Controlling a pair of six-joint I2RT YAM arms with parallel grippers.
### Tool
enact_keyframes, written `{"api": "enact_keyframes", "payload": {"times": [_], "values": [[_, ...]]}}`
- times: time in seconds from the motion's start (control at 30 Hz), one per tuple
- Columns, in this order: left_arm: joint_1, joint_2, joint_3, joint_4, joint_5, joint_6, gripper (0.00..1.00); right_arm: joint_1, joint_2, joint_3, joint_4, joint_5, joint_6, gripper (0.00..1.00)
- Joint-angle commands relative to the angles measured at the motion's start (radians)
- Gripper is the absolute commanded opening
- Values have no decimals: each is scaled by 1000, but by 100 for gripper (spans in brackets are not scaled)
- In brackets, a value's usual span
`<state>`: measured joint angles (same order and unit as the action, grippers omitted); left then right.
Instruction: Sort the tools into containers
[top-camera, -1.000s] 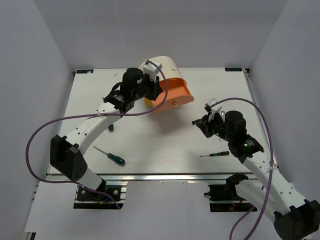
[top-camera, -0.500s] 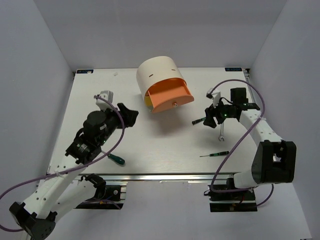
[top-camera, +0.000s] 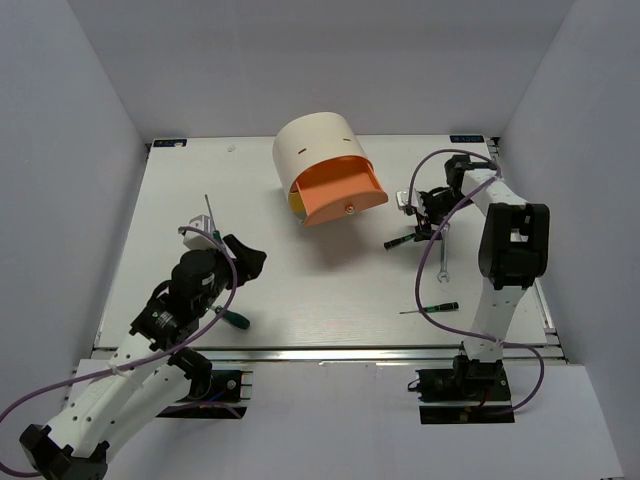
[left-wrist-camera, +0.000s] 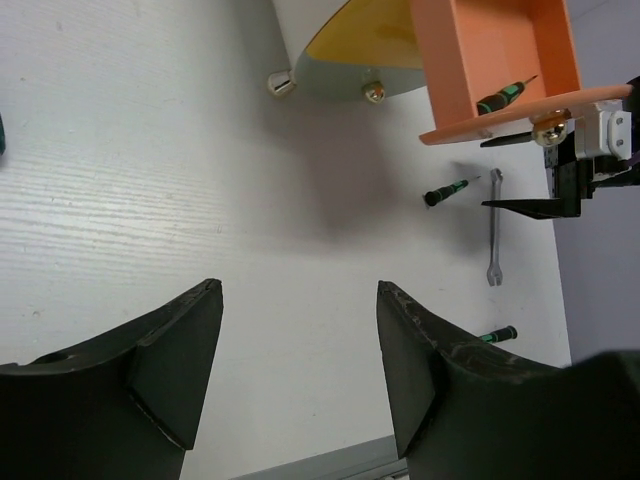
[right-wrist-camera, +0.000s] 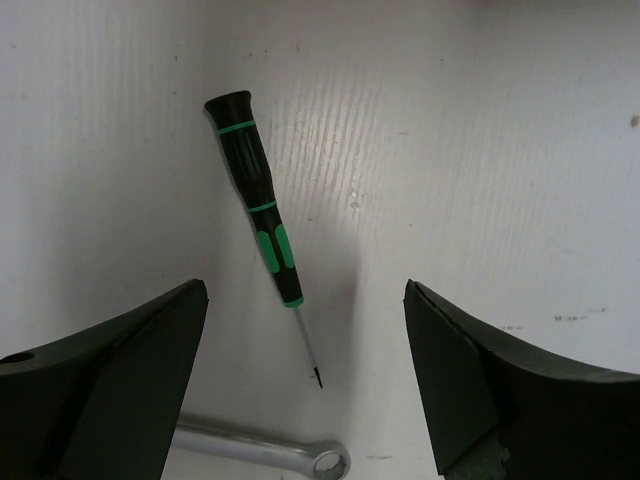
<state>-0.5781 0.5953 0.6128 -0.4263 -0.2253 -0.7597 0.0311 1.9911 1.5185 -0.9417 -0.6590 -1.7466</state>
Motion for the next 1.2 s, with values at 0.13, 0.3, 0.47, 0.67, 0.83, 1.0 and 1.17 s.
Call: {"api": "enact_keyframes", "payload": {"times": [0.13,0.3,0.47,0.67,0.83,1.0,1.17], "values": [[1,-2,27,-66,-37,-33,73,42,86,84,-146,27,-179,78],[1,4,18,-63,-39,-38,73,82,129,88,-132,70,-127,70],[0,24,24,-55,-36,-35,73,90,172,103,-104,94,-45,58],[1,23,11,-43,-26,-39,73,89,192,98,-75,156,-10,36],[1,8,7,-51,-28,-47,73,87,155,34,-16,157,15,18],[1,-12,1,-51,-31,-52,73,60,88,-17,4,96,16,2],[1,-20,-18,-22,-23,-56,73,32,-29,-38,-68,13,-103,0]]}}
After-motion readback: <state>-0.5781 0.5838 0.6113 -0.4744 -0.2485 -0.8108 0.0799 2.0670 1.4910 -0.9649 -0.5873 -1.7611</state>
